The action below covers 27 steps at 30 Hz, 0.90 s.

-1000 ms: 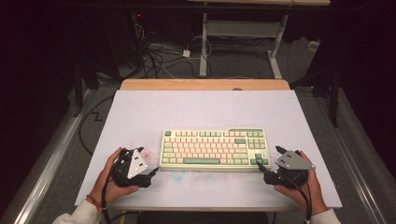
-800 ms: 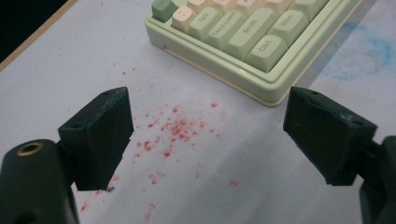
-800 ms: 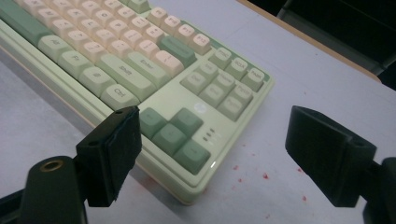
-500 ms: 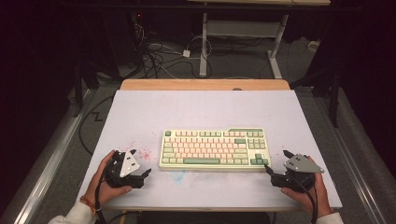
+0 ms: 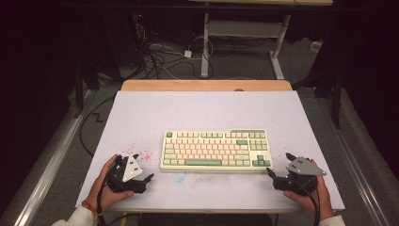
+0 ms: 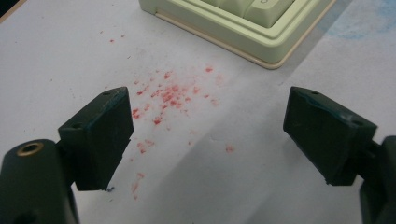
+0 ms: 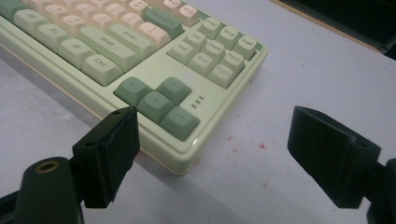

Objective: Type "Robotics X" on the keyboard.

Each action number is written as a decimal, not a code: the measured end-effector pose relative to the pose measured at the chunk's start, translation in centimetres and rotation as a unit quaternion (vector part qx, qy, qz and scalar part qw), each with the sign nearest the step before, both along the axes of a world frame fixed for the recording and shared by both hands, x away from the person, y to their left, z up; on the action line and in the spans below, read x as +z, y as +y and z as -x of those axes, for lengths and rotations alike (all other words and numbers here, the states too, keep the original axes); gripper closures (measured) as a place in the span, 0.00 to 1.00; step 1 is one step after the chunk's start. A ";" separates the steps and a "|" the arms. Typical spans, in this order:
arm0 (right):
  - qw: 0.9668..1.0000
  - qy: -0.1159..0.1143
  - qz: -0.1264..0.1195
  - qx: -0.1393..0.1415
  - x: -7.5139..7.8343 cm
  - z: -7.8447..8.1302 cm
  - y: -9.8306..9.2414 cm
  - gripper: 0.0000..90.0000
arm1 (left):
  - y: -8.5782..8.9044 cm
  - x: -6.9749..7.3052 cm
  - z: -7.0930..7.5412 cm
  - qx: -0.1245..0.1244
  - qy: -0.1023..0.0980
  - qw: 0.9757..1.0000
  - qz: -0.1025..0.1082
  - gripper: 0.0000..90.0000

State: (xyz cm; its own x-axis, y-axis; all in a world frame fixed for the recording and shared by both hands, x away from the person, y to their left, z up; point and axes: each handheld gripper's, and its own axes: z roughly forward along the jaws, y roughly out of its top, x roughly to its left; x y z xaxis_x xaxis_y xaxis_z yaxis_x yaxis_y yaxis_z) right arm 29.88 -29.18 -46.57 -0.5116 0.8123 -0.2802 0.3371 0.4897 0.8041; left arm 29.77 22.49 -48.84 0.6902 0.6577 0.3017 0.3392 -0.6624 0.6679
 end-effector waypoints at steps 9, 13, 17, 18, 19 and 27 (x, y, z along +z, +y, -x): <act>1.000 0.002 0.008 0.008 -0.2 -0.1 0.4 0.19 | -0.2 -0.2 -0.2 -0.007 0.005 1.000 -0.002 0.17; 1.000 0.000 0.007 0.006 -0.1 -0.1 0.3 0.19 | -0.3 -0.2 -0.2 -0.008 0.006 1.000 -0.005 0.17; 1.000 -0.001 0.007 0.007 -0.1 0.0 0.3 0.19 | -0.4 -0.3 -0.2 -0.009 0.007 1.000 -0.007 0.17; 1.000 -0.001 0.007 0.008 -0.1 0.0 0.3 0.19 | -0.4 -0.3 -0.2 -0.010 0.007 1.000 -0.007 0.17; 1.000 -0.002 0.008 0.009 0.0 0.0 0.3 0.19 | -0.4 -0.3 -0.2 -0.009 0.007 1.000 -0.007 0.17; 1.000 -0.002 0.009 0.009 0.0 0.0 0.4 0.19 | -0.3 -0.3 -0.2 -0.008 0.007 1.000 -0.007 0.17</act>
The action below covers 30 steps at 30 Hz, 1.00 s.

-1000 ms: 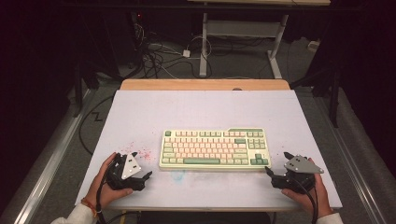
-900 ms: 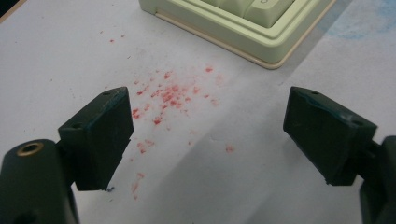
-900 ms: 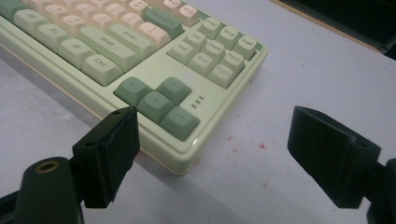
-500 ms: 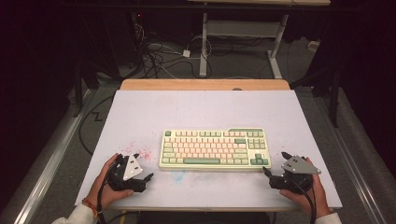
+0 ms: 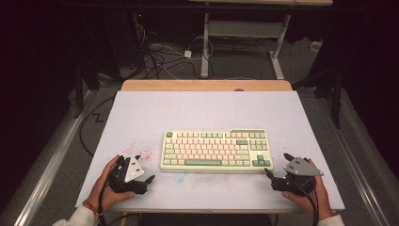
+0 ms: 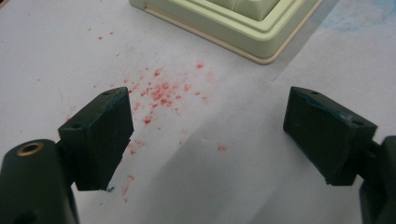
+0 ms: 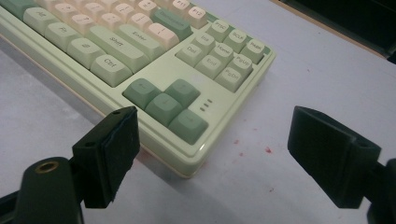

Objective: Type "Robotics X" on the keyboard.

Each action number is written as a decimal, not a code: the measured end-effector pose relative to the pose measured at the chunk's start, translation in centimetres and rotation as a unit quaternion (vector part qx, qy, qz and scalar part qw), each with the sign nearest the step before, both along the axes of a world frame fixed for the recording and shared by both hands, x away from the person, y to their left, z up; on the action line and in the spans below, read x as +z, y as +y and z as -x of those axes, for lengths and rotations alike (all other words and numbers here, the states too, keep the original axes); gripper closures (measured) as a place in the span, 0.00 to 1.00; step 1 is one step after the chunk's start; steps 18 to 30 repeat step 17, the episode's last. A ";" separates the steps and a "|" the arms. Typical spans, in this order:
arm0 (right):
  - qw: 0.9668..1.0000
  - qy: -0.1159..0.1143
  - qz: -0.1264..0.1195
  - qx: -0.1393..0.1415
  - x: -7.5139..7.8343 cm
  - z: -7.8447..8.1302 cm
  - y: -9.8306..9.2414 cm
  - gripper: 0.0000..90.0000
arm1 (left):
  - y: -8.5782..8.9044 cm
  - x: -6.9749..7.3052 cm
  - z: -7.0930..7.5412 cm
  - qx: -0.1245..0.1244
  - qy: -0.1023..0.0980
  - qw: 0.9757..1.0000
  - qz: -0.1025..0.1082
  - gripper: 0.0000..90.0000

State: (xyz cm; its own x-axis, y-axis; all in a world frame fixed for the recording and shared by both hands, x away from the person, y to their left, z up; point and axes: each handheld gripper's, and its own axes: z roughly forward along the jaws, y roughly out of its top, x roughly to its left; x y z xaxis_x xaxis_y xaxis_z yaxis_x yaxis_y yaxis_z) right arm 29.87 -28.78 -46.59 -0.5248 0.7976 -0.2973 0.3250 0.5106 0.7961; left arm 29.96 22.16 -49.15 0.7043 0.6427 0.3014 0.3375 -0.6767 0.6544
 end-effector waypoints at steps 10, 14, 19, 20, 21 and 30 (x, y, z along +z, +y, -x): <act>1.000 0.002 0.002 0.002 -0.1 -0.1 0.0 0.19 | -0.1 0.0 -0.2 -0.001 0.002 1.000 -0.002 0.17; 1.000 0.004 0.003 0.001 -0.2 -0.2 0.0 0.19 | -0.2 0.0 -0.3 -0.001 0.003 1.000 -0.004 0.17; 1.000 0.006 0.001 0.000 -0.3 -0.3 -0.1 0.19 | -0.3 0.0 -0.5 0.000 0.003 1.000 -0.006 0.17; 1.000 0.006 0.001 0.000 -0.3 -0.3 -0.1 0.19 | -0.3 0.0 -0.5 0.000 0.003 1.000 -0.006 0.17; 1.000 0.006 0.001 0.000 -0.3 -0.3 -0.1 0.19 | -0.3 0.0 -0.5 0.000 0.003 1.000 -0.006 0.17; 1.000 0.006 0.001 0.000 -0.3 -0.3 -0.1 0.19 | -0.3 0.0 -0.5 0.000 0.003 1.000 -0.006 0.17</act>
